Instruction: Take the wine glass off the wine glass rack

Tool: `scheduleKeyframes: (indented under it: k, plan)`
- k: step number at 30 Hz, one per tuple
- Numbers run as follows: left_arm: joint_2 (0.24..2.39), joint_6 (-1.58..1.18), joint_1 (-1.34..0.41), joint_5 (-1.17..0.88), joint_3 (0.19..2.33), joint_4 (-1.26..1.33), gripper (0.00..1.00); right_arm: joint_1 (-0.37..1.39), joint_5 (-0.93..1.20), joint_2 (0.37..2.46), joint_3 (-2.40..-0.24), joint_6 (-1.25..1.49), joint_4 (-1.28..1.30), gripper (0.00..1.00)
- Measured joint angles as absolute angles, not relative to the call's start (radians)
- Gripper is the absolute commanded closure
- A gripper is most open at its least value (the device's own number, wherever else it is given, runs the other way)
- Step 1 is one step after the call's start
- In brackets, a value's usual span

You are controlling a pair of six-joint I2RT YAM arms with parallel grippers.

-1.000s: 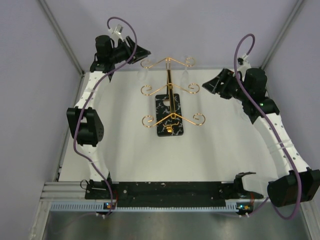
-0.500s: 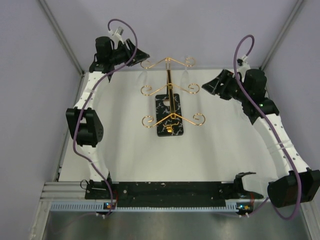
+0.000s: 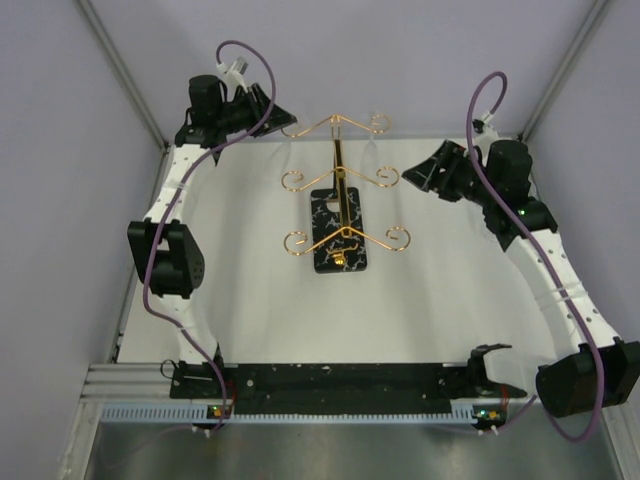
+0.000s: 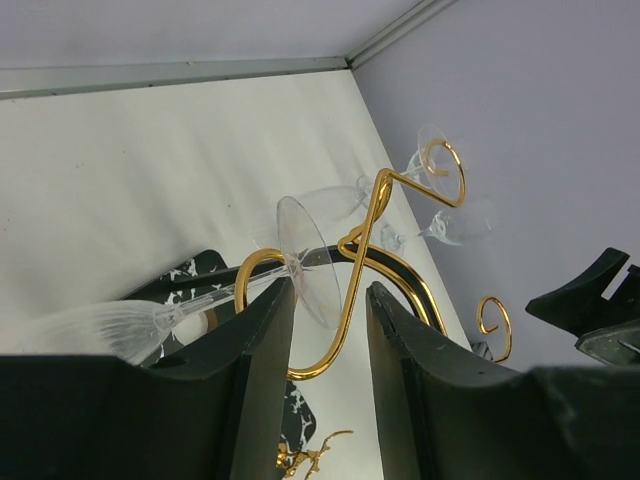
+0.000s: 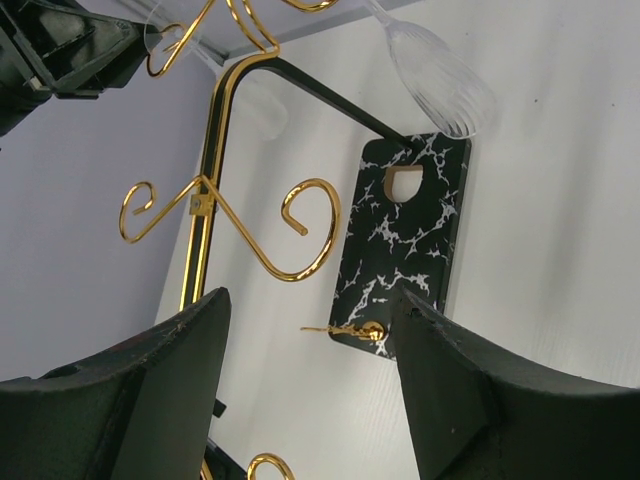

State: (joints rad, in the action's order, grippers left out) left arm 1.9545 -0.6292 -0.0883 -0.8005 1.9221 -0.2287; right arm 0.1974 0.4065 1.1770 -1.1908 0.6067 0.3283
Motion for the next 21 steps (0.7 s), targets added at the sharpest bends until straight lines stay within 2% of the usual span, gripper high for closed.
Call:
scheduleKeyframes:
  k: [6, 12, 19, 21]
  plan:
    - [1.954, -0.612, -0.088, -0.807, 1.922, -0.248, 0.66, 0.201, 0.406, 1.177, -1.190, 0.607, 0.328, 0.35]
    - [1.954, -0.595, -0.089, -0.815, 1.929, -0.278, 0.77, 0.201, 0.406, 1.177, -1.182, 0.607, 0.325, 0.35]
    - [1.955, -0.578, -0.094, -0.819, 1.944, -0.328, 0.97, 0.201, 0.405, 1.175, -1.171, 0.607, 0.322, 0.35]
    - [1.955, -0.575, -0.095, -0.819, 1.947, -0.340, 1.00, 0.201, 0.405, 1.172, -1.171, 0.607, 0.321, 0.35]
